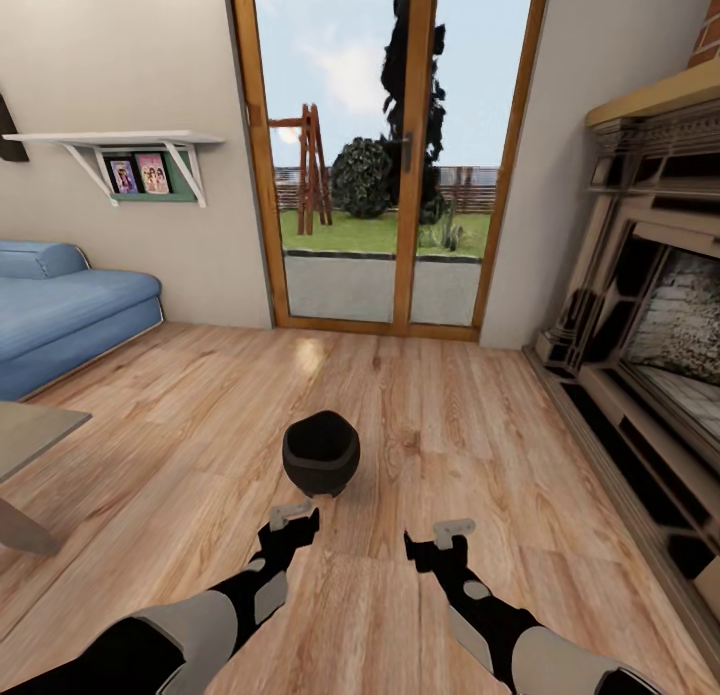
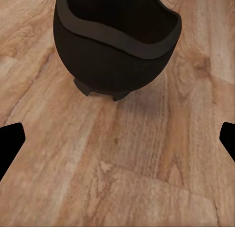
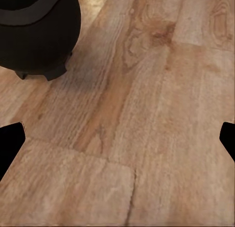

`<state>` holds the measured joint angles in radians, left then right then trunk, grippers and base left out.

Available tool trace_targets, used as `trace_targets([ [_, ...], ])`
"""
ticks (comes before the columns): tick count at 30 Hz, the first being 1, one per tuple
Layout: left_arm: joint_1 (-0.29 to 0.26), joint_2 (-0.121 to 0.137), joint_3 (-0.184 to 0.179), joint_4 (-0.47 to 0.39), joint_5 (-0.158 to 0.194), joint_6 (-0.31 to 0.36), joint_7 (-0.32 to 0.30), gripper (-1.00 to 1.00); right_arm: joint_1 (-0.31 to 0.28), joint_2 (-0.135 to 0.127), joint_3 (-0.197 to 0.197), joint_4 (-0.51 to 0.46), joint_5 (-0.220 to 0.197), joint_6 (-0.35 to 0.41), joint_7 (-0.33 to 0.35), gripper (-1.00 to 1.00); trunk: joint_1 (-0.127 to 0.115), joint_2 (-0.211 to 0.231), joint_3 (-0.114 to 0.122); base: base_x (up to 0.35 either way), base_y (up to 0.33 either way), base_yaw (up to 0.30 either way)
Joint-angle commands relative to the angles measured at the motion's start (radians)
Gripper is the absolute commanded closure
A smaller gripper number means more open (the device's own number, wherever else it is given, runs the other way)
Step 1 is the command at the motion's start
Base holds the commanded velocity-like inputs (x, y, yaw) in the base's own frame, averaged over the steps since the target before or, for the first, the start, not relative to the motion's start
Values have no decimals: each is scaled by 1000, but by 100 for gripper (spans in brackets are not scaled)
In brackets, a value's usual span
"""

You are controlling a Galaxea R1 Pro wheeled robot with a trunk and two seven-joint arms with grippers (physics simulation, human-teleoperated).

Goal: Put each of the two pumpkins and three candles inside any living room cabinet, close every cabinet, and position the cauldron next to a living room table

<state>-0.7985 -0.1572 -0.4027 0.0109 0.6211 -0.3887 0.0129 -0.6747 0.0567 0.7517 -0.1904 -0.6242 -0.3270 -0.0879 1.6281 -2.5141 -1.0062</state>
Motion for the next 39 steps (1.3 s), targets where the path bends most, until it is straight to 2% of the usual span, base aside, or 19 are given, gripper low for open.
trace_targets([
  [1,-1,1,-8,-10,8,8,1,-100,-1,-1,8,-7,-5,34,-5,-100,0,0,-1,0,0,0],
  [3,-1,8,-8,-55,10,45,1,-100,-2,-1,8,-23,-4,111,-3,-100,0,0,-1,0,0,0],
  [7,-1,27,-7,-134,13,115,2,-100,-4,-1,8,-33,-3,160,-3,-100,0,0,-1,0,0,0],
  [10,-1,62,-4,-308,22,265,5,-100,-9,-1,8,-41,-3,235,-3,-100,0,0,-1,0,0,0],
  [11,-1,75,5,-353,25,309,6,-100,-14,-1,8,-43,-3,260,-2,-100,0,0,-1,0,0,0],
  [13,-1,87,22,-393,26,350,7,-100,-22,-1,8,-47,-3,287,-2,-100,0,0,-1,0,0,0],
  [15,-1,102,74,-451,27,421,8,-100,-46,-1,8,-56,-3,341,-2,-100,0,0,-1,0,0,0],
  [18,-1,108,125,-482,26,476,8,-100,-76,-1,7,-64,-3,394,-3,-100,0,0,-1,0,0,0],
  [19,-2,111,157,-495,25,523,9,-100,-118,0,6,-67,-4,459,-3,-100,0,0,-1,0,0,0],
  [25,-2,113,171,-495,23,582,30,-100,-205,1,6,-70,-5,569,-3,-100,0,0,-1,0,0,0],
  [27,-2,113,172,-494,24,598,54,-100,-218,1,6,-75,-5,579,-3,-100,0,0,-1,0,0,0],
  [30,-5,113,173,-493,24,647,135,-100,-236,1,6,-117,-5,592,-3,-100,0,0,-1,0,0,0],
  [33,-6,112,172,-493,23,675,171,-100,-241,2,5,-160,-5,595,-5,-100,0,0,-1,0,0,0],
  [39,-7,109,169,-494,20,683,179,-100,-242,3,5,-180,-5,594,-4,-100,0,0,-1,0,0,0],
])
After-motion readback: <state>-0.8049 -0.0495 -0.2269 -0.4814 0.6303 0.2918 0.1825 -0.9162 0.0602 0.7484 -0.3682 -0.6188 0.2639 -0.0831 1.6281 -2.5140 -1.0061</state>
